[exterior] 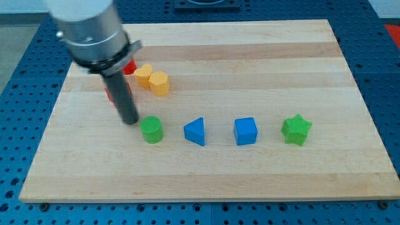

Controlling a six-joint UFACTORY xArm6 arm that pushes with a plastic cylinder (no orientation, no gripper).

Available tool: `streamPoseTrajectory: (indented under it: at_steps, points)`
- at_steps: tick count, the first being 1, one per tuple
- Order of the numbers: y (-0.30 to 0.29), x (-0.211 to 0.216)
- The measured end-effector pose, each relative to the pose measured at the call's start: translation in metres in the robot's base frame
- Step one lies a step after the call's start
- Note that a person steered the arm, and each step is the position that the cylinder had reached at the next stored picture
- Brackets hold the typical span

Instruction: Move the yellow heart along with yellow hexagon towards center

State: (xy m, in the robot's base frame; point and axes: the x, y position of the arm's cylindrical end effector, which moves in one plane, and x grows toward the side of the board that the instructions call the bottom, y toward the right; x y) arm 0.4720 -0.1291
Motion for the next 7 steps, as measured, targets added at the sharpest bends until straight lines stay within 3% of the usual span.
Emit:
streamPoseTrajectory:
  at_steps: [1, 4, 5, 7]
  points:
    - [0.034, -0.002]
    - [0.034, 0.017]
    - [0.034, -0.009]
    - [-0.016, -0.006]
